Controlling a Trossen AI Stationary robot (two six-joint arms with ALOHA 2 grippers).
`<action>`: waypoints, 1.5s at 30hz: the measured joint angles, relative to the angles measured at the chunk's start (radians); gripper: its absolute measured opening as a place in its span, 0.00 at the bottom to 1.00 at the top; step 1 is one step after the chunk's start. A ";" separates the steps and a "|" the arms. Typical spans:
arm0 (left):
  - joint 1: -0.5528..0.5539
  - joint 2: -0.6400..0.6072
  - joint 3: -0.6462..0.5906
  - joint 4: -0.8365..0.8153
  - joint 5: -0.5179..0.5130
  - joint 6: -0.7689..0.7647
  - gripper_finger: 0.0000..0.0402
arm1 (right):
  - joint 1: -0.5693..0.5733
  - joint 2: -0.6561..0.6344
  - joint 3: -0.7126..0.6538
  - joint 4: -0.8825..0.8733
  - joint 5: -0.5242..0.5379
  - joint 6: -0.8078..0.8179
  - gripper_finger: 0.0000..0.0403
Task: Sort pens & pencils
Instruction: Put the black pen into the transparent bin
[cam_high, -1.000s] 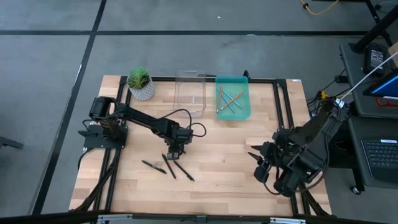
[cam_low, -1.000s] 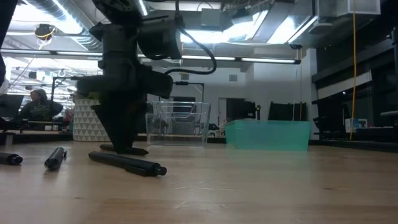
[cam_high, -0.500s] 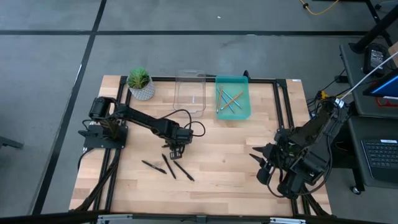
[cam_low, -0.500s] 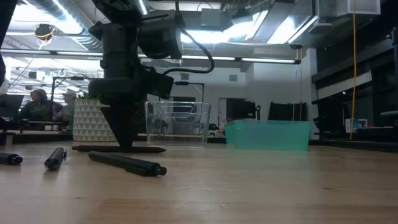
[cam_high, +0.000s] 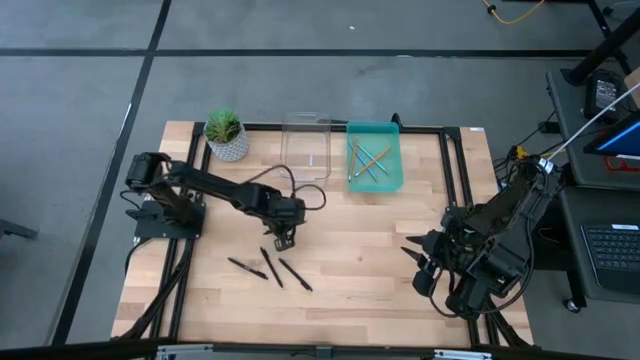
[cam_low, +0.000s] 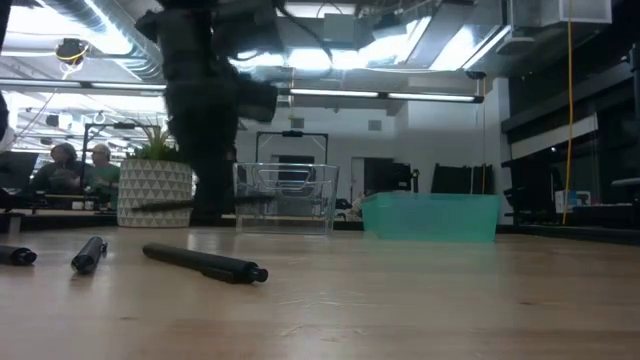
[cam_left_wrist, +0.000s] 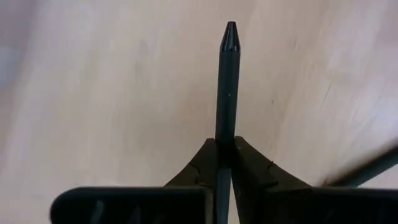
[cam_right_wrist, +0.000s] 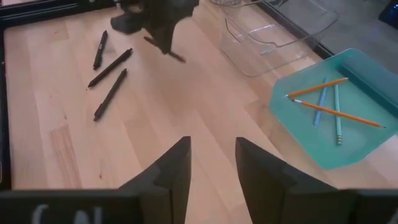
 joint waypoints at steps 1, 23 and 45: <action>0.007 -0.021 0.000 0.005 -0.008 -0.007 0.04 | 0.000 0.000 0.000 0.000 0.000 0.000 0.32; 0.518 -0.007 0.346 0.087 0.035 -0.052 0.04 | 0.000 0.000 0.000 -0.035 -0.001 -0.002 0.32; 0.648 0.182 0.345 0.125 0.072 -0.051 0.05 | 0.007 0.000 0.000 0.000 -0.132 0.006 0.32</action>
